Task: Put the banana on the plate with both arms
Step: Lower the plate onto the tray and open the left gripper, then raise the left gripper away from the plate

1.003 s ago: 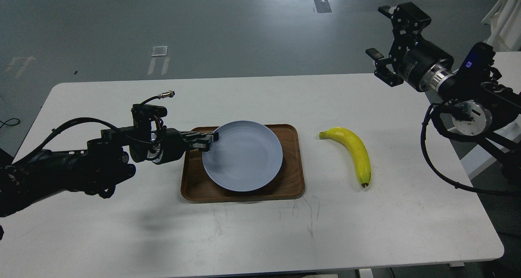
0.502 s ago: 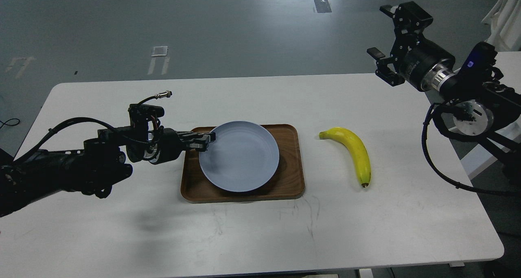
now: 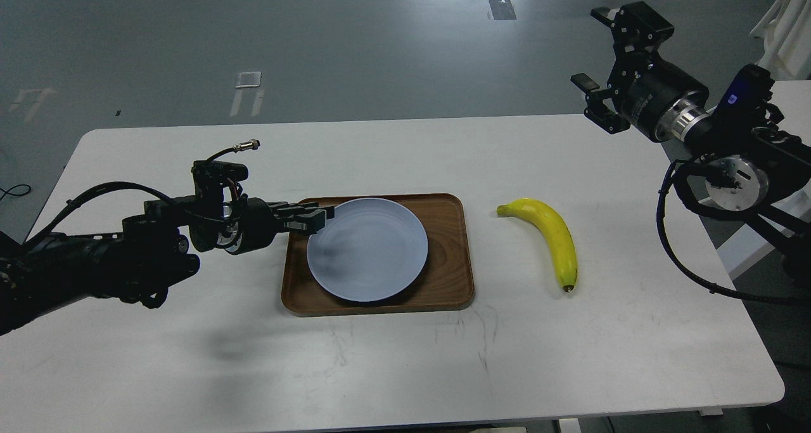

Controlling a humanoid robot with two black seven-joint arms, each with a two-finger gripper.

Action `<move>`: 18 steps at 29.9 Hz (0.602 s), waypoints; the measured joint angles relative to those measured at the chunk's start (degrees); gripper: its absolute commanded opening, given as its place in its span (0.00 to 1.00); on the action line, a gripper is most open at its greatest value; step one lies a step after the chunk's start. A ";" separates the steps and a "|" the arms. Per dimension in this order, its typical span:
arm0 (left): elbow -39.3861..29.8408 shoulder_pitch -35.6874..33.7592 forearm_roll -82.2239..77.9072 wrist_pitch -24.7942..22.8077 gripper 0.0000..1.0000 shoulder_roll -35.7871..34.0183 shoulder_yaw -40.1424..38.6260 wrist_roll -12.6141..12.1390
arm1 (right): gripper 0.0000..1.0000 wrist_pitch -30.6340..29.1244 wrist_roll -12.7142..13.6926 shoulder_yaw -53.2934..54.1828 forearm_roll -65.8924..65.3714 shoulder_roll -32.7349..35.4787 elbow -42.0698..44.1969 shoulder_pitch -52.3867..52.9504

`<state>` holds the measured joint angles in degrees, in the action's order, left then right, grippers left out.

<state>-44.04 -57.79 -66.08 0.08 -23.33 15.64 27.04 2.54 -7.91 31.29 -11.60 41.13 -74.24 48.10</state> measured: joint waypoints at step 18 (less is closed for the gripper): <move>-8.21 -2.98 10.25 -0.76 0.98 -8.81 -15.68 0.91 | 1.00 0.00 0.00 0.04 0.00 -0.08 0.07 -0.10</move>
<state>-52.25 -60.77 -55.83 -0.68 -32.14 -0.04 27.95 2.54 -7.91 31.33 -11.60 41.05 -74.17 48.01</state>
